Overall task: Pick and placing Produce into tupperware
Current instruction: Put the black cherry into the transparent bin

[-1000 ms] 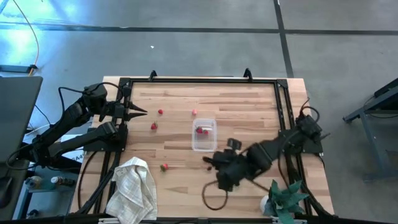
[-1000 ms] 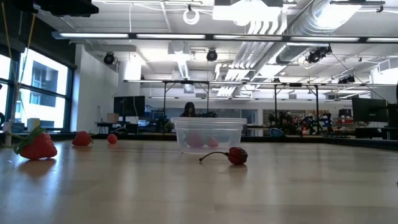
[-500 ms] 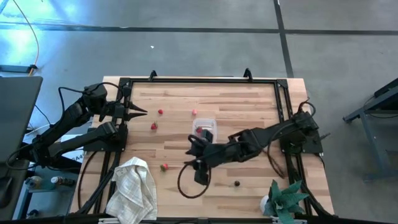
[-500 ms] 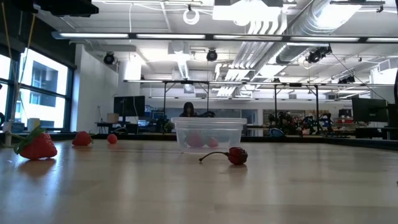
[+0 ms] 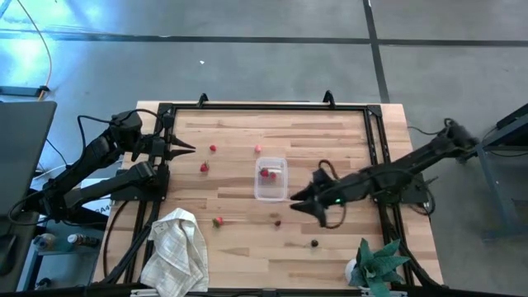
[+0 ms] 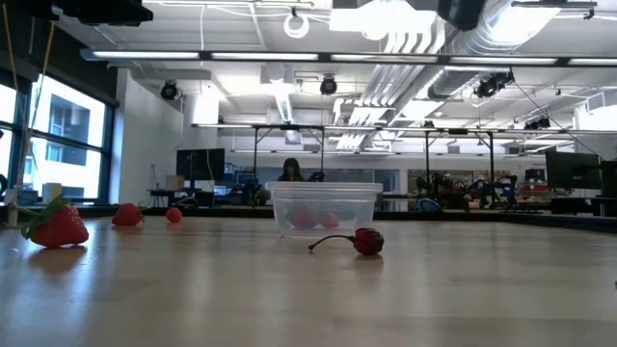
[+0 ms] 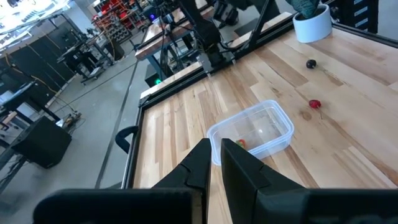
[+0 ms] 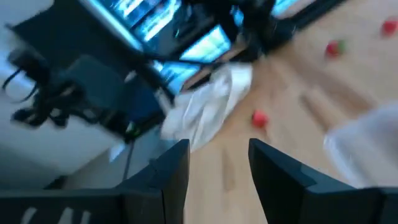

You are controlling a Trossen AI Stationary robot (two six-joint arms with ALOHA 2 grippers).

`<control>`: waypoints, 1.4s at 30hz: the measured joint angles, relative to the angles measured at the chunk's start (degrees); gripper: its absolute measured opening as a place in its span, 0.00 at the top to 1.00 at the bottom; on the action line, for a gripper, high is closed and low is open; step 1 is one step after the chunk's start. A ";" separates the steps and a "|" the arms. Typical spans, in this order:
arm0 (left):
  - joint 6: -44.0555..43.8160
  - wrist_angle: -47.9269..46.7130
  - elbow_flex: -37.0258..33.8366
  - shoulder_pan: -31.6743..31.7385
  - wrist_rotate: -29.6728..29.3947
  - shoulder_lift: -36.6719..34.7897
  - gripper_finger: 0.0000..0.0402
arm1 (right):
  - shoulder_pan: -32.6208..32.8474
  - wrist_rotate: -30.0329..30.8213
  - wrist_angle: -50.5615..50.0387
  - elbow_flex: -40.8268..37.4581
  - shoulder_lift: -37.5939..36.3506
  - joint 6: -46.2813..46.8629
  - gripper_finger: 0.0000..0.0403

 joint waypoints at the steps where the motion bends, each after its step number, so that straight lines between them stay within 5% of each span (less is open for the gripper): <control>1: 0.00 0.00 0.00 0.01 0.00 0.00 0.93 | 0.44 -1.34 -1.65 -1.05 -1.27 1.37 0.61; 11: 0.00 -0.01 -0.01 0.00 0.00 -0.01 0.93 | 7.53 -5.18 -26.30 2.52 1.81 7.21 0.61; 18: 0.00 0.04 -0.02 -0.01 0.01 -0.01 0.93 | 11.82 -8.81 -28.57 7.75 14.93 3.19 0.61; 24: 0.00 0.24 0.00 -0.01 0.00 -0.01 0.93 | 12.79 -4.19 -45.40 13.51 25.94 -1.92 0.61; 30: 0.00 0.33 -0.01 0.00 0.00 -0.01 0.93 | 12.81 -5.31 -45.18 14.23 30.95 -8.46 0.61; 42: 0.00 0.37 0.00 -0.01 0.00 0.00 0.93 | 15.87 -11.44 -43.72 14.24 31.69 -5.26 0.61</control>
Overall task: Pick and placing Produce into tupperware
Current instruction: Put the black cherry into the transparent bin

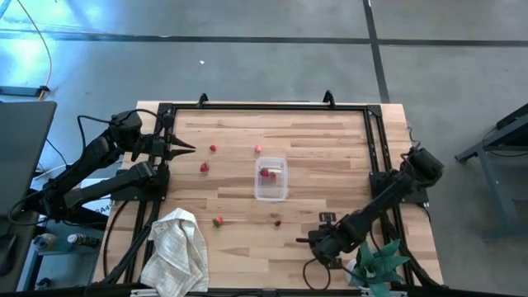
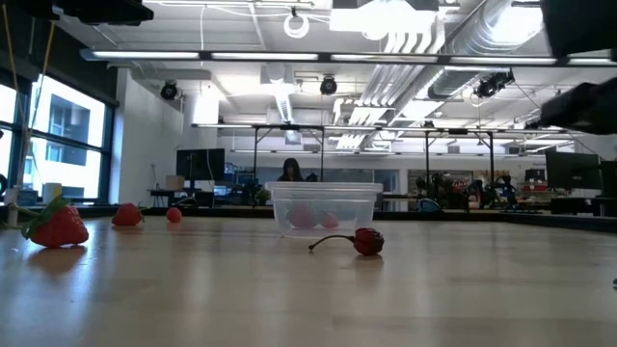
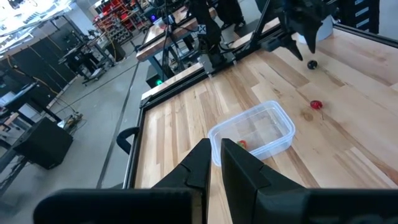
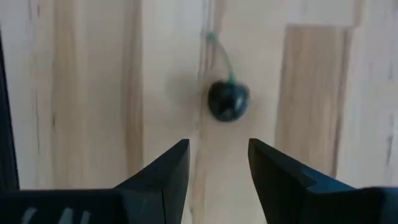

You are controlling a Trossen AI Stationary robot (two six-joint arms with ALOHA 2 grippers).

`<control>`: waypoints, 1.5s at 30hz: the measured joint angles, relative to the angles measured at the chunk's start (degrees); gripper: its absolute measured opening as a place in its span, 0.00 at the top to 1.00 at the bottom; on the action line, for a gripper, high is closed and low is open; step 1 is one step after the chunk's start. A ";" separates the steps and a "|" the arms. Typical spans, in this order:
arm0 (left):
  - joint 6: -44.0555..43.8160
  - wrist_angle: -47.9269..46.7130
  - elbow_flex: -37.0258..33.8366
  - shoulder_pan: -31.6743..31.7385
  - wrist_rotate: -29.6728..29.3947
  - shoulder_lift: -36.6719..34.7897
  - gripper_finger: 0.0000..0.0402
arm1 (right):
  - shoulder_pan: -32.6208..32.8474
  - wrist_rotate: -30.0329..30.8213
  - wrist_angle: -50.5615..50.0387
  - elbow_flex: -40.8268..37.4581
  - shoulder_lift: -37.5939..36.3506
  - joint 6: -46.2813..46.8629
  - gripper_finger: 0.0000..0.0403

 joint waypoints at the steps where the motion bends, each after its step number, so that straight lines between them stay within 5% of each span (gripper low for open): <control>1: 0.00 0.02 0.00 0.02 -0.01 0.01 0.93 | 0.50 -0.06 0.13 0.00 0.02 0.23 0.61; 10: 0.00 0.02 0.00 0.00 0.01 0.01 0.93 | 0.10 3.22 2.77 0.00 0.11 3.72 0.61; 45: 0.00 0.01 0.00 0.01 -0.01 -0.01 0.93 | -3.68 -0.01 5.68 -0.07 3.92 2.54 0.61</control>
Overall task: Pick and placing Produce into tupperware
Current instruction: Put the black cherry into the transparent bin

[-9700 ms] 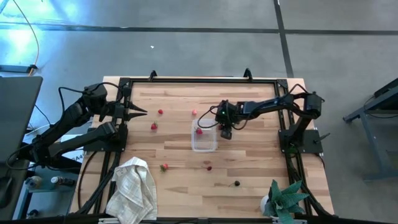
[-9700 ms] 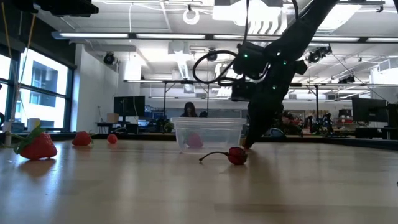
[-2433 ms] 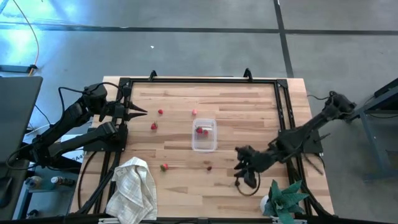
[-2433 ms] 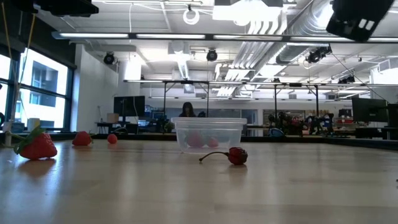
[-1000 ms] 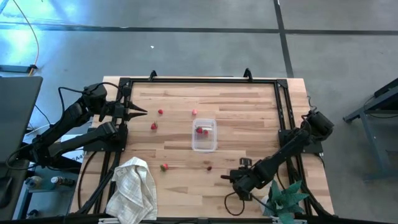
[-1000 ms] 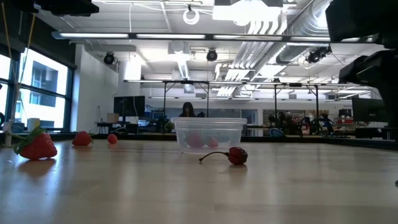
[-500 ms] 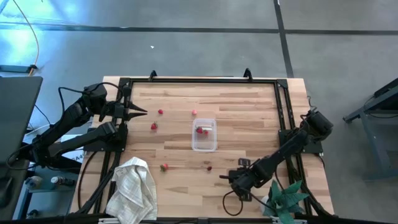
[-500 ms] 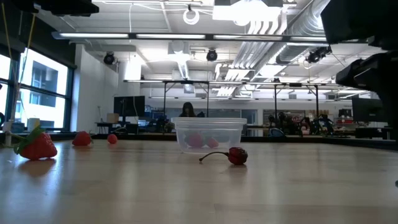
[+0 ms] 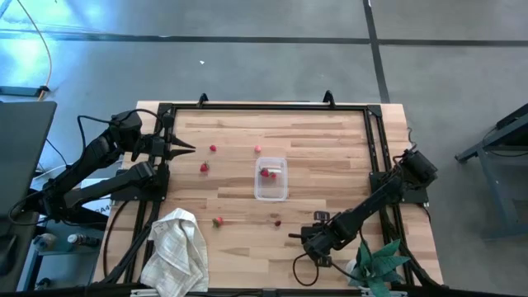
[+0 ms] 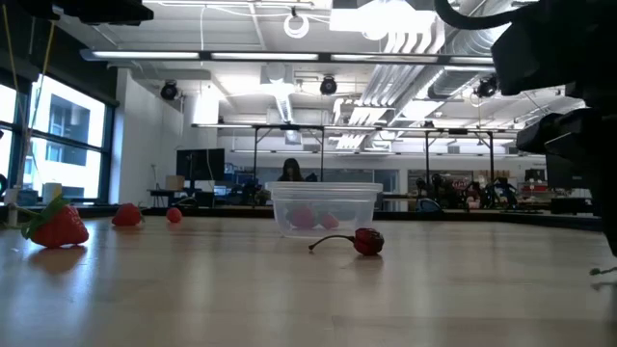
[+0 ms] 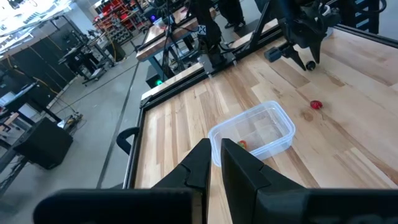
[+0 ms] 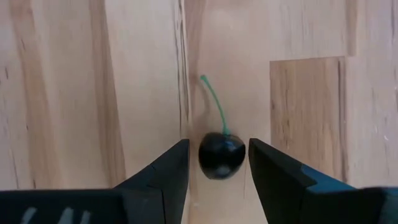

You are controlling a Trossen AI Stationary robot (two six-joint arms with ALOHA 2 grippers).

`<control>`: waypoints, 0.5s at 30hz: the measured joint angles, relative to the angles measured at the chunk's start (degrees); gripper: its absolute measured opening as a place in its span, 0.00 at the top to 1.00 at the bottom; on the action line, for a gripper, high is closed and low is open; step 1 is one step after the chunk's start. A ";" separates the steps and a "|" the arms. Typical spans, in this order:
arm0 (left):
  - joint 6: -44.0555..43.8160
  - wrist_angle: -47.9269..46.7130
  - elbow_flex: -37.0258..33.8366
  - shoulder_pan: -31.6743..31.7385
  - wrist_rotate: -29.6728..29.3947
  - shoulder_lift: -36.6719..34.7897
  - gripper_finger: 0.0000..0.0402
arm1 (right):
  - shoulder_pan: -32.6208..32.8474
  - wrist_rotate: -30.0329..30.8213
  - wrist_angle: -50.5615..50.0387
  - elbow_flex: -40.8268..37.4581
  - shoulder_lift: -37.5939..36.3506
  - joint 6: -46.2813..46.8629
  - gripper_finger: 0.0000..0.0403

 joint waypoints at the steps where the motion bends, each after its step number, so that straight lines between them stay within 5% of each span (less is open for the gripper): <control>1: 0.00 0.04 0.00 0.01 0.00 0.02 0.93 | -0.12 0.00 0.10 0.00 0.21 0.01 0.61; 15: 0.00 0.01 0.00 0.01 0.00 0.00 0.93 | -0.34 0.19 0.54 0.22 2.07 0.06 0.61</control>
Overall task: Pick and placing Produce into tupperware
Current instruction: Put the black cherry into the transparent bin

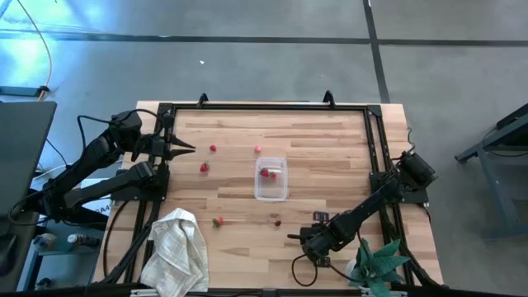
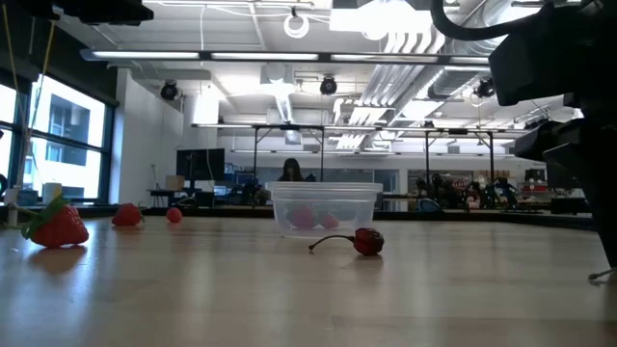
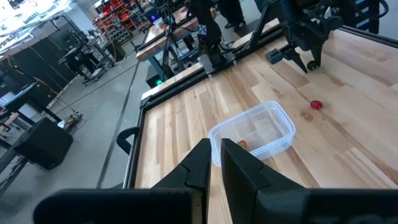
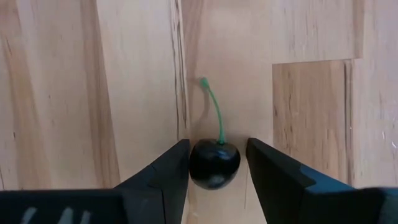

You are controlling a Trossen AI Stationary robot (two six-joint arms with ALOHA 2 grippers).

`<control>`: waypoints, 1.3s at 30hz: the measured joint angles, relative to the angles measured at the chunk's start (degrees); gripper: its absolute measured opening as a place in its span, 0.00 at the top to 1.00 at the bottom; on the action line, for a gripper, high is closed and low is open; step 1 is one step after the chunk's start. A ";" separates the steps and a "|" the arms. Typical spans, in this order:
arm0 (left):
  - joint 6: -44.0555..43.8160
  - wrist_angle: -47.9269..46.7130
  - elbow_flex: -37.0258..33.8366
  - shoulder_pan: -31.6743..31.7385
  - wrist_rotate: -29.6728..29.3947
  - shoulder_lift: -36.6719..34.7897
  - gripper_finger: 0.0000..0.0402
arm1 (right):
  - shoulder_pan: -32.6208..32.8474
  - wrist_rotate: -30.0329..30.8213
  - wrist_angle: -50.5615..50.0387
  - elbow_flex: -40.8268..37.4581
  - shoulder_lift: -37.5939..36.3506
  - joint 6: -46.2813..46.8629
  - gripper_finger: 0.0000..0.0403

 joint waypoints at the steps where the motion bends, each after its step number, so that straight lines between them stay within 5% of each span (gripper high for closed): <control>1: 0.00 0.00 0.00 -0.02 0.02 0.01 0.93 | -0.01 -0.01 -0.04 0.00 0.02 0.07 0.61; 39: 0.00 -0.01 0.00 -0.02 0.01 0.01 0.93 | -0.53 -2.42 -6.55 3.01 -1.87 1.04 0.75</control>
